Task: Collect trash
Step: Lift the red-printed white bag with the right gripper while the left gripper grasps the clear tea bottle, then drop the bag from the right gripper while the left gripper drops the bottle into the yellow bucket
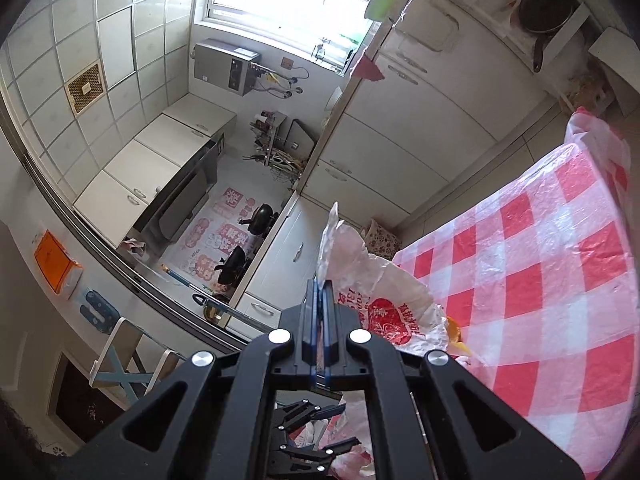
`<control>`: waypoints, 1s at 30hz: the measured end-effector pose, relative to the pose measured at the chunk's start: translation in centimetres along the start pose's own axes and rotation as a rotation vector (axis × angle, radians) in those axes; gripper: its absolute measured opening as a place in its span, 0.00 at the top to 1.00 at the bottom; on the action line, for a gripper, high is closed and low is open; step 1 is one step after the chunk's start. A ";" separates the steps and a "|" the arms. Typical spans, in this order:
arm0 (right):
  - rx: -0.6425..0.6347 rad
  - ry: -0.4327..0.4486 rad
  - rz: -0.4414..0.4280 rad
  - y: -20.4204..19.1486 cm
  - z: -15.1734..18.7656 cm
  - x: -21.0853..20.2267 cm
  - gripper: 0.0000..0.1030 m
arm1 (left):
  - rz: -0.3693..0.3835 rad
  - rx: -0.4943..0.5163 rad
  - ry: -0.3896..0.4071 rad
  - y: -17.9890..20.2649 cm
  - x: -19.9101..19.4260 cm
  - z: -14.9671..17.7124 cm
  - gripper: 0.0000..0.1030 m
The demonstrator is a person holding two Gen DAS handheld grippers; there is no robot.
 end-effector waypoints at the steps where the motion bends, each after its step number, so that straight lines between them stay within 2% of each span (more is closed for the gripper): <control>1: 0.001 0.013 0.010 0.2 -0.2 -0.8 0.97 | 0.012 -0.023 0.017 -0.1 -0.5 -0.2 0.42; 4: 0.015 0.052 0.037 0.7 -0.4 -3.0 0.97 | 0.048 -0.107 0.073 -0.7 -1.9 -0.9 0.44; 11: 0.032 0.153 0.151 3.4 -1.2 -9.0 0.97 | 0.096 -0.210 0.123 -0.3 -3.0 -1.7 0.46; 15: 0.053 0.208 0.256 6.5 -1.8 -12.0 0.97 | 0.063 -0.179 0.065 0.7 -1.4 -1.4 0.46; 18: 0.090 0.230 0.347 9.7 -2.0 -13.6 0.97 | 0.049 -0.141 -0.022 1.6 0.6 -0.5 0.46; 23: 0.160 0.245 0.475 15.2 -1.8 -15.1 0.97 | 0.034 -0.131 -0.066 2.2 1.9 0.0 0.49; 27: 0.186 0.238 0.557 18.6 -1.6 -15.5 0.97 | 0.020 -0.151 -0.017 2.0 0.9 -0.8 0.50; 30: 0.189 0.226 0.616 20.2 -1.3 -15.8 0.97 | 0.058 -0.210 0.068 1.0 -1.4 -2.2 0.50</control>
Point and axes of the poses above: each gripper's, at about its wrist camera, not at the fingertips, and x roughly the way its jaws point, y to its right, z to its underside, the point moved 5 cm from there along x, roughly the way its jaws point, and after that the axes turned 8 degrees about y, right-handed, at the moved point
